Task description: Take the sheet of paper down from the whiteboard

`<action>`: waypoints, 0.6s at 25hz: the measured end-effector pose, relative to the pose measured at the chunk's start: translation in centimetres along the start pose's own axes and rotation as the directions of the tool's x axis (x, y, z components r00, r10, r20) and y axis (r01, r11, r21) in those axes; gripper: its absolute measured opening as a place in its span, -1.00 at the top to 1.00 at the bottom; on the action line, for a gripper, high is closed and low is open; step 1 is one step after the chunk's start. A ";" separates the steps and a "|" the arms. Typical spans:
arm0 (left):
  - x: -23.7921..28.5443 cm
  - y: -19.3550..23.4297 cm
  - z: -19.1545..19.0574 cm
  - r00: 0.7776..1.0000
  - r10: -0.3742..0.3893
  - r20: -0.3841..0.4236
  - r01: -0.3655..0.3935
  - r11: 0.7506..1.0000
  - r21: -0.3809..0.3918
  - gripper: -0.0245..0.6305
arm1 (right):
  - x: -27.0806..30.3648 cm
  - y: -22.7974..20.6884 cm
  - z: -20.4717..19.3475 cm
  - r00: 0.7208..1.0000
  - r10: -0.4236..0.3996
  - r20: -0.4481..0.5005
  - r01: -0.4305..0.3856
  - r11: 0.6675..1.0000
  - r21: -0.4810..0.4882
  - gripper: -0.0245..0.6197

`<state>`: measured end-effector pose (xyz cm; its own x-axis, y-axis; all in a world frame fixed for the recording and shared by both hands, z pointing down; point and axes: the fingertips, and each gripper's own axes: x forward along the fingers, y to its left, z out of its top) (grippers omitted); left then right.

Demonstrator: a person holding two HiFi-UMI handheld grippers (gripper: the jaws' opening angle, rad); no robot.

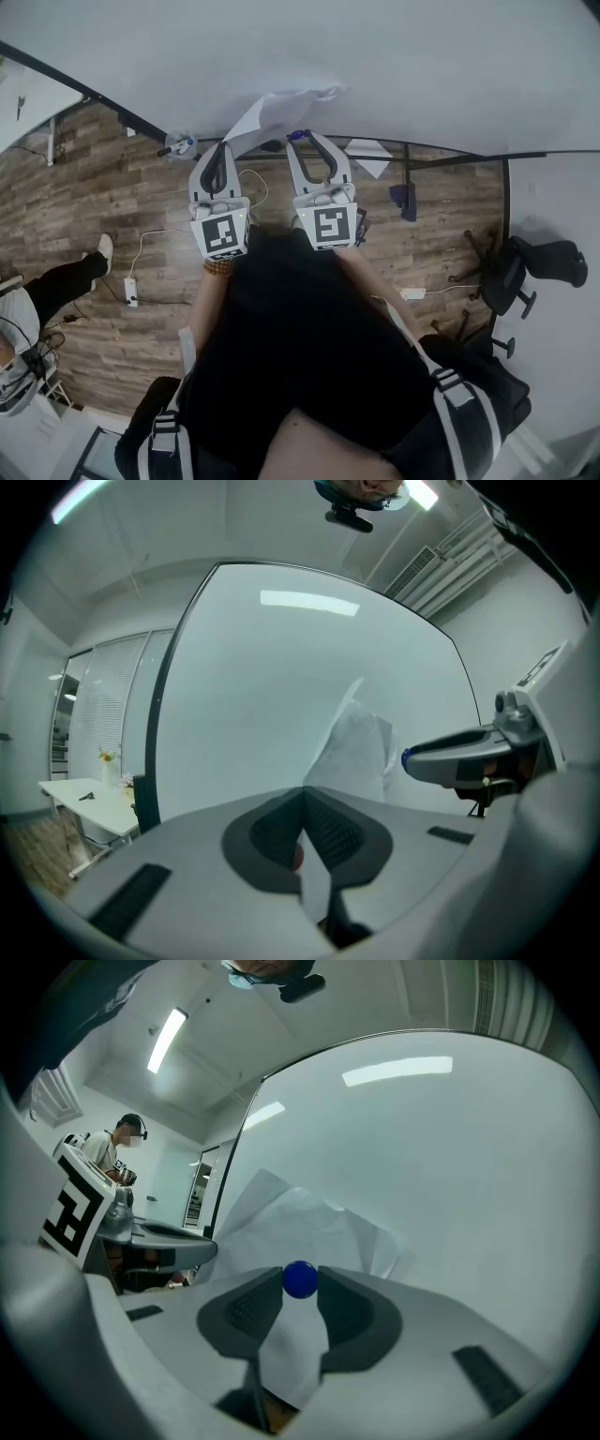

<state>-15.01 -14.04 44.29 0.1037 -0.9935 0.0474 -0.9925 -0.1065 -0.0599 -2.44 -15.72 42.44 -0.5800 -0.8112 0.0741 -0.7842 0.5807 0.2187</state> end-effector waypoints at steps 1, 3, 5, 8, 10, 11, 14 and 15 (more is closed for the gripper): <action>0.0 0.0 0.1 1.000 -0.003 0.002 0.003 1.000 0.003 0.90 | 0.0 0.0 0.0 1.000 0.002 0.000 -0.002 1.000 -0.003 0.57; 0.1 -0.2 0.2 1.000 -0.012 0.003 0.012 1.000 0.008 0.90 | 0.0 0.0 0.0 1.000 0.005 0.003 -0.005 1.000 -0.005 0.57; 0.2 -0.4 0.2 1.000 -0.020 0.006 0.020 1.000 0.007 0.90 | 0.0 0.0 0.0 1.000 0.006 0.003 -0.006 1.000 -0.006 0.57; 0.3 -0.7 0.1 0.999 -0.036 0.003 0.036 0.999 0.007 0.90 | 0.0 0.0 0.1 1.000 0.011 0.007 -0.011 1.000 -0.015 0.57; 0.4 -0.8 0.1 0.999 -0.041 0.002 0.041 0.999 0.006 0.90 | 0.0 0.1 0.1 1.000 0.018 0.007 -0.018 1.000 -0.021 0.57; 0.4 -0.8 0.1 0.999 -0.042 0.002 0.042 0.999 0.007 0.90 | 0.0 0.1 0.1 1.000 0.020 0.005 -0.020 1.000 -0.022 0.57; 0.4 -0.9 0.1 0.999 -0.042 0.003 0.042 0.999 0.005 0.90 | 0.0 0.2 0.2 1.000 0.022 0.005 -0.022 0.999 -0.025 0.57; 0.4 -0.9 0.2 0.999 -0.042 0.004 0.042 0.999 0.005 0.90 | 0.0 0.2 0.2 1.000 0.023 0.004 -0.023 0.999 -0.026 0.57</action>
<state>-14.09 -14.38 44.21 0.1453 -0.9883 0.0457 -0.9870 -0.1480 -0.0629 -2.65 -15.56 42.26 -0.5989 -0.7973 0.0749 -0.7647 0.5971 0.2422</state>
